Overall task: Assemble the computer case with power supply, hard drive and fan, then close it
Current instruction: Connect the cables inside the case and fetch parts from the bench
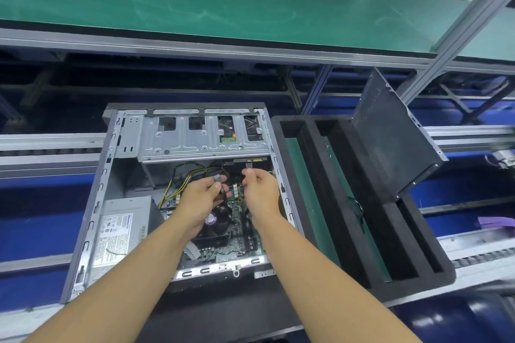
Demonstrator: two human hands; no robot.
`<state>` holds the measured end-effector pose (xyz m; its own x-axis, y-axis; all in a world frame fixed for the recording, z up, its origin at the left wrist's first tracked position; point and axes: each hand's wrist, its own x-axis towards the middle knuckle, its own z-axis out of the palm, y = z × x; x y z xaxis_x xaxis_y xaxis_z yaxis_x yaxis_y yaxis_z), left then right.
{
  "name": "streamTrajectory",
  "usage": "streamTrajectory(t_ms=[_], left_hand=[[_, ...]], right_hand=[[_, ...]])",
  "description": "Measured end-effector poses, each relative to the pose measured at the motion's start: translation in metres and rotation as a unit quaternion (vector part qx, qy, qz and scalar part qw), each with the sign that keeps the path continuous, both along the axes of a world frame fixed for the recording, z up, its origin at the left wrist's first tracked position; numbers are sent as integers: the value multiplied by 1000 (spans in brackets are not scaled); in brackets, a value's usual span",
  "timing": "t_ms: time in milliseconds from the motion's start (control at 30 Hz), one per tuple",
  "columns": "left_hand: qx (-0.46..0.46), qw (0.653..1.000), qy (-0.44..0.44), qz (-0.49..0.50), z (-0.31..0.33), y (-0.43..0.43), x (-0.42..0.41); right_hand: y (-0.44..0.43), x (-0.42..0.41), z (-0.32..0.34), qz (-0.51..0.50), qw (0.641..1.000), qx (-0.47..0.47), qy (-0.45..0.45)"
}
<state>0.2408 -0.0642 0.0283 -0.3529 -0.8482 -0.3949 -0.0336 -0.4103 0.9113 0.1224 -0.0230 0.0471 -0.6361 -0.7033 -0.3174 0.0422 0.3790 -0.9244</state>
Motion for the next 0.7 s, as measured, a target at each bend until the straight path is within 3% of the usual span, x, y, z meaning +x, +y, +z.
streamTrajectory(t_ms=[700], left_hand=[[-14, 999, -15, -45, 2, 1, 1]], right_hand=[[-8, -9, -8, 48, 998, 2, 41]])
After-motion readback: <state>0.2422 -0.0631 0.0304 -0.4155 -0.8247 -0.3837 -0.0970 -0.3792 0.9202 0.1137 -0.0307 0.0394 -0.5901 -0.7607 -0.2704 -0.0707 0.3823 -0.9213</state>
